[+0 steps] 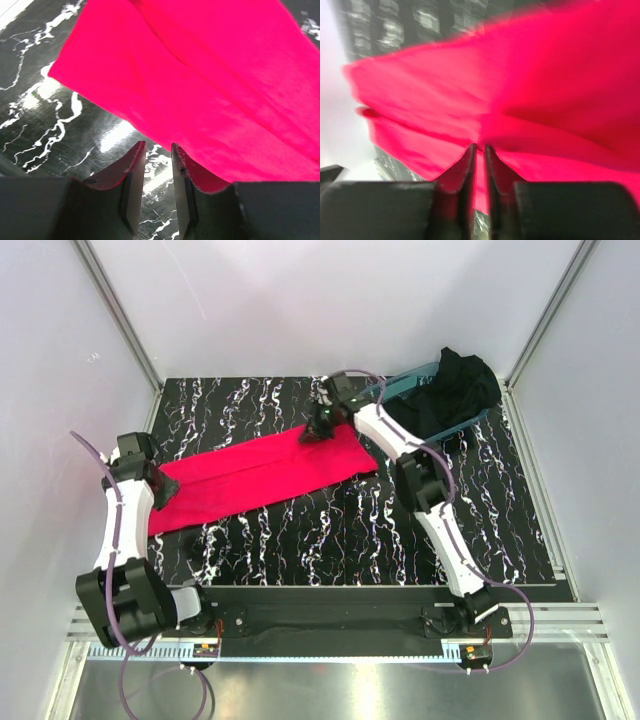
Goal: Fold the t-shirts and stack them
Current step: Fold the tshirt
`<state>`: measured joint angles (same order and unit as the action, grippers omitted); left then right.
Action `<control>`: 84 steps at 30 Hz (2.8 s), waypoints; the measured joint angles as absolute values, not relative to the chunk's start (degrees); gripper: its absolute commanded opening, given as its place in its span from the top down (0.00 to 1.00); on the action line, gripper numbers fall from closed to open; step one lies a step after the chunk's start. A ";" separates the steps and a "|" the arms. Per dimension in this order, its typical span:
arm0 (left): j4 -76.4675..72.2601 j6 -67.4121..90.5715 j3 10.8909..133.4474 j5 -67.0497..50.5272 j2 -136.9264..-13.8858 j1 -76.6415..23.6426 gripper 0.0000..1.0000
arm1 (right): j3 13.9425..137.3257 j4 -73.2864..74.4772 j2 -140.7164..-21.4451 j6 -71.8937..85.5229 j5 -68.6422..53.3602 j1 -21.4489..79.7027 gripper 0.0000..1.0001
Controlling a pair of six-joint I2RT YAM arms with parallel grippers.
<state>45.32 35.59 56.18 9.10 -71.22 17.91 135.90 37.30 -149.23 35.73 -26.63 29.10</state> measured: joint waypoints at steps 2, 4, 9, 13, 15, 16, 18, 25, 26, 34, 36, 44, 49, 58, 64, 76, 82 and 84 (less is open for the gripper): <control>45.06 35.64 56.18 9.08 -70.41 16.53 0.67 | 139.52 32.42 -151.24 39.42 -27.44 30.55 0.55; 44.84 35.68 56.16 9.02 -70.28 15.07 0.66 | 141.45 28.18 -152.55 42.76 -28.91 31.59 0.53; 44.99 34.65 56.75 9.76 -72.14 9.69 0.62 | 144.18 28.49 -153.32 44.42 -30.28 32.03 0.53; 44.01 32.71 57.41 9.58 -72.86 5.69 0.56 | 139.00 36.71 -148.81 38.68 -25.26 31.38 0.49; 42.63 31.64 57.41 8.19 -72.95 5.13 0.54 | 134.17 39.90 -145.16 35.62 -22.20 31.00 0.44; 41.74 31.11 57.43 7.07 -73.06 4.73 0.54 | 132.57 40.88 -143.79 34.30 -20.97 30.76 0.44; 38.35 29.93 57.43 2.94 -74.04 3.88 0.52 | 131.98 42.76 -142.47 32.47 -18.87 30.24 0.43; 22.22 28.95 60.27 -10.11 -85.95 -2.85 0.49 | 134.32 45.56 -142.26 26.81 -14.00 25.56 0.48; 20.36 28.93 62.30 -10.74 -89.01 -3.97 0.50 | 134.47 45.74 -142.23 25.76 -13.82 24.64 0.50; 7.22 28.25 84.93 -12.45 -115.72 -11.27 0.56 | 128.77 45.74 -139.87 20.56 -13.08 20.12 0.54; 6.26 27.99 89.95 -13.02 -120.40 -12.23 0.57 | 126.54 45.67 -138.45 20.29 -13.74 20.18 0.55; 6.44 27.22 94.67 -13.34 -126.56 -13.02 0.59 | 116.92 43.44 -129.99 20.36 -17.74 20.69 0.56; 6.20 27.57 93.54 -13.37 -126.56 -13.26 0.62 | 115.61 42.00 -128.38 20.36 -18.92 20.69 0.56; 5.91 28.40 90.11 -13.54 -126.61 -15.20 0.62 | 110.52 41.10 -127.48 20.80 -19.68 20.69 0.57; 6.28 28.75 89.47 -13.52 -126.63 -15.77 0.64 | 107.66 39.24 -127.00 21.67 -20.67 20.69 0.59; 5.19 29.06 87.74 -10.63 -125.93 -15.73 0.95 | 106.41 38.76 -127.17 22.55 -19.46 22.15 0.82; 5.13 29.12 85.95 -6.11 -123.33 -15.75 0.96 | 104.53 38.17 -129.32 23.94 -17.56 23.66 0.85; 5.15 29.10 85.95 -4.21 -122.28 -15.75 0.96 | 103.68 38.17 -130.32 24.34 -17.08 23.70 0.85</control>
<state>5.15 29.10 85.95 -4.21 -122.28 -15.75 103.68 38.17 -130.32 24.34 -17.08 23.70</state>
